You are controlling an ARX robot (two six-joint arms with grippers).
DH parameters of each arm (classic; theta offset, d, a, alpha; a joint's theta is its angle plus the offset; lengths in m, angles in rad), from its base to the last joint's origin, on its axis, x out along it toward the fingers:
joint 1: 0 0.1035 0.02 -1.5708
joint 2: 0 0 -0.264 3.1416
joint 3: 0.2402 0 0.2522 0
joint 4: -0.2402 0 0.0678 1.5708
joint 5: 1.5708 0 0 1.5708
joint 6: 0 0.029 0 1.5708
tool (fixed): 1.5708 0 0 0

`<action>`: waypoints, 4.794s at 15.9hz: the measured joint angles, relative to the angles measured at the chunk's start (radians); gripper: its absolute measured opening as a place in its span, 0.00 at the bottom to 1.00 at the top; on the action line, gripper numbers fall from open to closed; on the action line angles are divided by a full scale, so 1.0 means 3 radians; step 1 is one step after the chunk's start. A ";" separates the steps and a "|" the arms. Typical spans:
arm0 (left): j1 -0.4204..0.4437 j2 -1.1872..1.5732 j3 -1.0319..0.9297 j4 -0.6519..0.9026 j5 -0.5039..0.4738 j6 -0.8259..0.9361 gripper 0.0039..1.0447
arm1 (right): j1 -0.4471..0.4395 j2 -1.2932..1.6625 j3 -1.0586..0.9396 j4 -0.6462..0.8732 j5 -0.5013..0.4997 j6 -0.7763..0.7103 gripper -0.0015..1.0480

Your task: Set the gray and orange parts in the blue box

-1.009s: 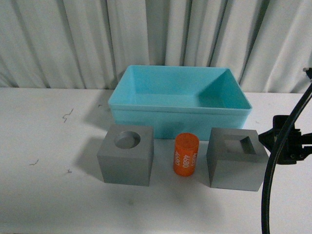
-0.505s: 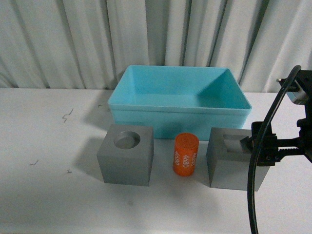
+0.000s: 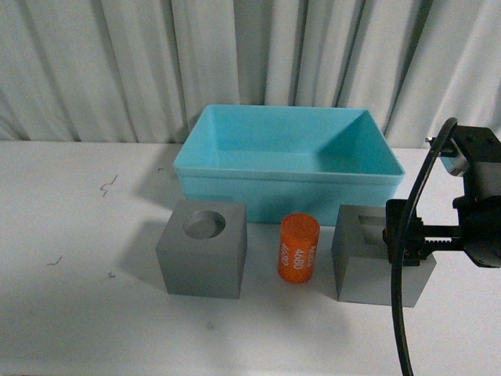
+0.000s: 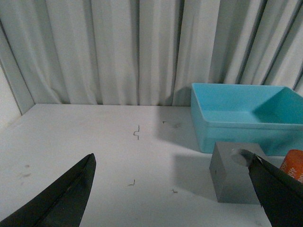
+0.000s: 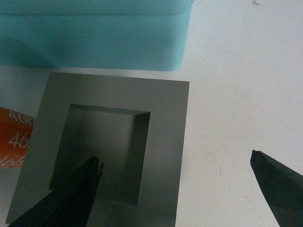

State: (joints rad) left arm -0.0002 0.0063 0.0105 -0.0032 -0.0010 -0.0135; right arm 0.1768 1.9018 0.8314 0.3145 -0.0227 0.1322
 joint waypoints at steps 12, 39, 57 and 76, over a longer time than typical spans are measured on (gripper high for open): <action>0.0000 0.0000 0.0000 -0.0001 0.0001 0.0000 0.94 | -0.0375 -0.1414 -0.0088 -0.0272 -0.0474 0.0017 0.18; 0.0000 0.0000 0.0000 -0.0001 0.0001 0.0000 0.94 | 0.0104 0.1460 0.2880 -0.0711 0.0523 0.0407 0.18; 0.0000 0.0000 0.0000 -0.0001 0.0001 0.0000 0.94 | -0.0340 -0.2574 -0.1172 -0.0603 0.0359 0.0741 0.94; 0.0000 0.0000 0.0000 -0.0001 0.0000 0.0000 0.94 | -0.0590 -0.5172 -0.2734 0.0127 0.0078 -0.0418 0.02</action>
State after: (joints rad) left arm -0.0002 0.0063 0.0105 -0.0036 -0.0010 -0.0135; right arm -0.0002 0.3504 0.0113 0.3527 0.0006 0.0067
